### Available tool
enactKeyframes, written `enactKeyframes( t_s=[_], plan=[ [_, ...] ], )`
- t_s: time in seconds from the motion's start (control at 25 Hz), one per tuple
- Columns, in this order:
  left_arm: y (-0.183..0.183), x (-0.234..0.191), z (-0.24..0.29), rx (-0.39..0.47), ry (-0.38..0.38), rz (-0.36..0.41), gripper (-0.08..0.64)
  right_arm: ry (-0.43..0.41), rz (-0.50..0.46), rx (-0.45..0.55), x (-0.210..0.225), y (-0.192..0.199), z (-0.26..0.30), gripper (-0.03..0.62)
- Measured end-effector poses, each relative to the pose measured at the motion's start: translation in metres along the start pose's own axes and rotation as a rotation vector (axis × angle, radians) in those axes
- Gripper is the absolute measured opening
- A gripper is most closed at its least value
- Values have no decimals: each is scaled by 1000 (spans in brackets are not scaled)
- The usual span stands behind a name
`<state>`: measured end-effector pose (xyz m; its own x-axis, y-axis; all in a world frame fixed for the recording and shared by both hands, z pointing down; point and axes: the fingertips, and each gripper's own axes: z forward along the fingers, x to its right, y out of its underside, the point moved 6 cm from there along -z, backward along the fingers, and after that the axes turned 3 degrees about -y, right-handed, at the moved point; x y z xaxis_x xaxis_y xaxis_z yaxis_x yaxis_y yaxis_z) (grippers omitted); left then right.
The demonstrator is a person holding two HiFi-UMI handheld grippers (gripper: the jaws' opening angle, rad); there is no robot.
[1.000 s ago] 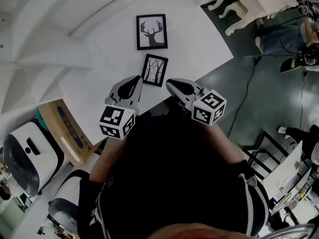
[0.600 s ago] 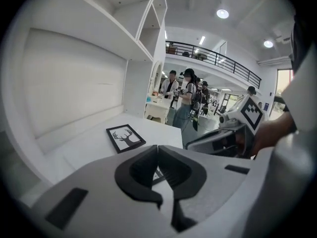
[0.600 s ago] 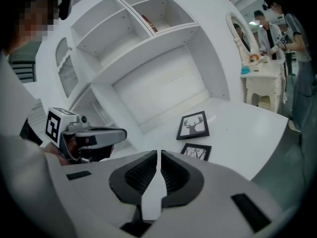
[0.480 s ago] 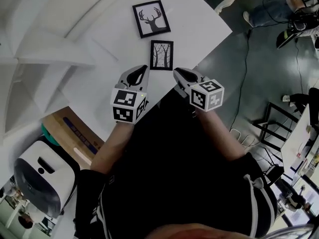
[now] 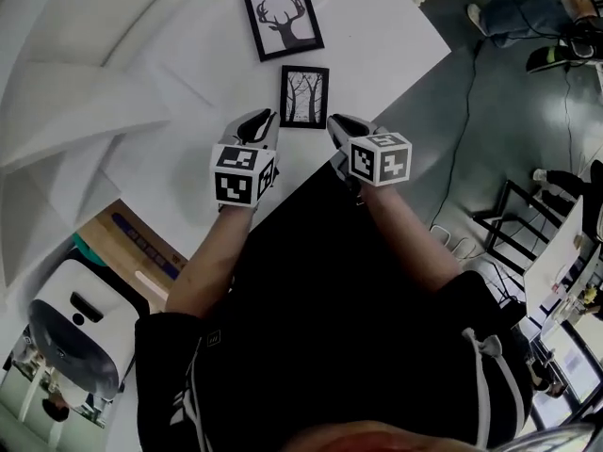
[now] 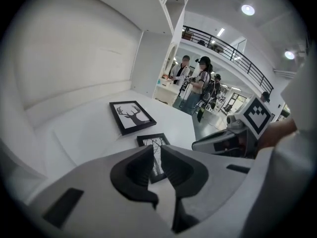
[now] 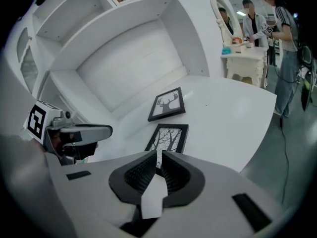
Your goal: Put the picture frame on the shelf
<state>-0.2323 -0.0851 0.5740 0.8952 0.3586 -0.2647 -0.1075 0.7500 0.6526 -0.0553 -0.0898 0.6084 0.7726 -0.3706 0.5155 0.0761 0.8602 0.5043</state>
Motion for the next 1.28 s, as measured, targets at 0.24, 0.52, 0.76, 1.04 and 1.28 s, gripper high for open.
enactKeyframes(
  t_s=[0.24,0.52,0.76,1.04,1.28],
  plan=[
    [7,-1,35,-84,-4,-24,98,13,48,-58,16,1,25,26],
    [12,-5,58,-134,-10,-77,122,30,79,-113,24,-2,44,76],
    [31,-13,82,-243,-8,-103,177,81,87,-157,32,4,51,131],
    [43,-28,92,-347,-26,-78,181,98,74,-203,42,-4,60,146],
    [40,-37,98,-367,-28,-96,181,120,46,-223,46,-16,70,146]
  ],
)
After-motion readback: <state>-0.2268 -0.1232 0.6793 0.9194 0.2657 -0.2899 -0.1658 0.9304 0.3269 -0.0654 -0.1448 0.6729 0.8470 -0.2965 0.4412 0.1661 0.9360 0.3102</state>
